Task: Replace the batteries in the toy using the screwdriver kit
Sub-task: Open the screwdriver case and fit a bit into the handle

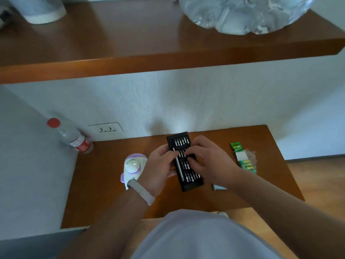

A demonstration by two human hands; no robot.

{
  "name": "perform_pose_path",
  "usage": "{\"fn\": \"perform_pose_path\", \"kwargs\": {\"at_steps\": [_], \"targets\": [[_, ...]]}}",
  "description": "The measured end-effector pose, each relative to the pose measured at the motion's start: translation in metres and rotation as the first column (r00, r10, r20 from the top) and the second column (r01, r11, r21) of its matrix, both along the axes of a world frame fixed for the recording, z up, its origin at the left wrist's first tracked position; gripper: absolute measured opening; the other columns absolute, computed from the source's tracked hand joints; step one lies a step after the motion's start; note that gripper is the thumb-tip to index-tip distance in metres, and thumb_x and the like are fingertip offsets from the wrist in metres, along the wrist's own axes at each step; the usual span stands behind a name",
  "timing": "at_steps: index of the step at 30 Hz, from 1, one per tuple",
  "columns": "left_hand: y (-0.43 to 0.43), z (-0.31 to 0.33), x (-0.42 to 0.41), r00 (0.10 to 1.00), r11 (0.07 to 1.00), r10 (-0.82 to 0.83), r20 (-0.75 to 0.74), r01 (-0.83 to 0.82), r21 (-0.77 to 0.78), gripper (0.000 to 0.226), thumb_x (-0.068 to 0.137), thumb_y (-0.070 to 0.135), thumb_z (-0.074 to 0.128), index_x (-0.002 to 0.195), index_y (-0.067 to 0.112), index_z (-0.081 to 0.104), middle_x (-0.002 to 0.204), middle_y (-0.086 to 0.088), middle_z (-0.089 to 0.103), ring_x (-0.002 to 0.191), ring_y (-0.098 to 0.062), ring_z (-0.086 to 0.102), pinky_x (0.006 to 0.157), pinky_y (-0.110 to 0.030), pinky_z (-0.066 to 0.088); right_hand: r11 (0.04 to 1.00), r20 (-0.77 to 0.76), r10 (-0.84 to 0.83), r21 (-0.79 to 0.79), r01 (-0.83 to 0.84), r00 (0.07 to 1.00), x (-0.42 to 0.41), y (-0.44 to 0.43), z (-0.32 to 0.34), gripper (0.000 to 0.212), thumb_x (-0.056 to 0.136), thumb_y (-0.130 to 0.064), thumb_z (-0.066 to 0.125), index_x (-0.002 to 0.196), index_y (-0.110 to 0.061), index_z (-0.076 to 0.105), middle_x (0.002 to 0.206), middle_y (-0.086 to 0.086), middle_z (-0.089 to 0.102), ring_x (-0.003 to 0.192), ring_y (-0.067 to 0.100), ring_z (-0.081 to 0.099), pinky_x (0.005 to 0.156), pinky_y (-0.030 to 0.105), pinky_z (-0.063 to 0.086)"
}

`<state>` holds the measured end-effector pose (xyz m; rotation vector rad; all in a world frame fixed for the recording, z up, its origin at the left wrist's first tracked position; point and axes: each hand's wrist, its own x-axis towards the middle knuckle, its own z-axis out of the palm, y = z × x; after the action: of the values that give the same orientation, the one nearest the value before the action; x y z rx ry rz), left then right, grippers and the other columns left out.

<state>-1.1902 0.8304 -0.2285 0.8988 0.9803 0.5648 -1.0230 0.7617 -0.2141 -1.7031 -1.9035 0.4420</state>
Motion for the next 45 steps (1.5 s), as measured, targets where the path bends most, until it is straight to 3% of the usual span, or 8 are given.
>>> {"fn": "perform_pose_path", "kwargs": {"at_steps": [7,12,16,23,29,35,38,45], "targets": [[0.001,-0.001,-0.014,1.000,1.000,-0.028,-0.007,0.028,0.003,0.024,0.099,0.006,0.052,0.110,0.015,0.072,0.094,-0.010,0.077,0.085,-0.024,0.075,0.066,-0.035,0.060,0.999,0.034,0.046,-0.014,-0.045,0.998,-0.010,0.004,0.003,0.018,0.092,-0.018,0.065,0.108,-0.014,0.073,0.110,0.001,0.061,0.091,0.014,0.060,0.078,0.031,0.055],[0.000,-0.006,-0.019,0.999,0.999,-0.045,-0.019,0.046,0.022,0.023,0.099,0.008,0.054,0.111,0.017,0.071,0.100,-0.012,0.077,0.091,-0.026,0.075,0.067,-0.033,0.060,0.997,0.075,0.073,-0.033,-0.071,0.995,-0.014,0.006,0.001,0.019,0.095,-0.021,0.062,0.109,-0.015,0.073,0.111,-0.001,0.063,0.097,0.014,0.061,0.084,0.031,0.054],[0.000,-0.009,-0.018,0.998,0.997,-0.062,-0.019,0.062,0.045,0.023,0.099,0.008,0.055,0.114,0.018,0.069,0.099,-0.010,0.077,0.091,-0.025,0.075,0.067,-0.032,0.060,0.995,0.103,0.095,-0.015,-0.094,0.990,-0.013,0.005,0.002,0.016,0.092,-0.015,0.066,0.105,-0.011,0.075,0.106,0.002,0.066,0.092,0.016,0.064,0.079,0.031,0.056],[0.000,-0.012,-0.012,0.995,0.993,-0.101,-0.008,0.102,0.067,0.023,0.097,0.011,0.057,0.115,0.018,0.070,0.100,-0.008,0.077,0.092,-0.024,0.075,0.069,-0.032,0.060,0.994,0.118,0.096,0.042,-0.102,0.988,-0.007,-0.002,0.006,0.012,0.084,-0.006,0.075,0.096,-0.008,0.077,0.096,0.004,0.069,0.081,0.016,0.067,0.071,0.023,0.054],[0.000,-0.012,-0.005,0.992,0.990,-0.127,0.026,0.125,0.072,0.025,0.089,0.019,0.061,0.112,0.019,0.071,0.100,-0.008,0.077,0.092,-0.025,0.075,0.069,-0.032,0.060,0.996,0.077,0.063,0.054,-0.067,0.995,0.000,-0.006,0.005,0.014,0.085,-0.006,0.074,0.098,-0.008,0.077,0.100,0.003,0.069,0.086,0.013,0.066,0.076,0.019,0.051],[-0.001,-0.012,-0.001,0.988,0.985,-0.151,0.021,0.149,0.084,0.023,0.095,0.016,0.059,0.114,0.016,0.069,0.100,-0.009,0.077,0.092,-0.025,0.075,0.071,-0.034,0.060,0.998,0.030,0.067,0.011,-0.068,0.997,0.007,-0.006,0.006,0.014,0.085,-0.006,0.074,0.099,-0.009,0.077,0.099,0.002,0.068,0.083,0.008,0.063,0.073,0.016,0.053],[-0.001,-0.011,-0.001,0.987,0.986,-0.158,0.033,0.155,0.068,0.022,0.097,0.014,0.058,0.117,0.014,0.068,0.102,-0.010,0.077,0.093,-0.026,0.075,0.070,-0.032,0.060,0.996,0.022,0.071,-0.059,-0.070,0.997,0.011,-0.004,0.011,0.016,0.089,-0.012,0.070,0.104,-0.012,0.075,0.103,-0.004,0.064,0.082,0.001,0.059,0.072,0.006,0.048],[-0.002,-0.010,0.000,0.981,0.979,-0.194,0.030,0.192,0.062,0.022,0.099,0.014,0.057,0.118,0.013,0.068,0.102,-0.011,0.076,0.095,-0.027,0.074,0.071,-0.033,0.060,0.980,0.047,0.112,-0.170,-0.103,0.993,0.017,-0.002,0.020,0.017,0.093,-0.017,0.066,0.107,-0.013,0.074,0.100,-0.010,0.058,0.078,-0.009,0.053,0.068,0.003,0.043]]}}
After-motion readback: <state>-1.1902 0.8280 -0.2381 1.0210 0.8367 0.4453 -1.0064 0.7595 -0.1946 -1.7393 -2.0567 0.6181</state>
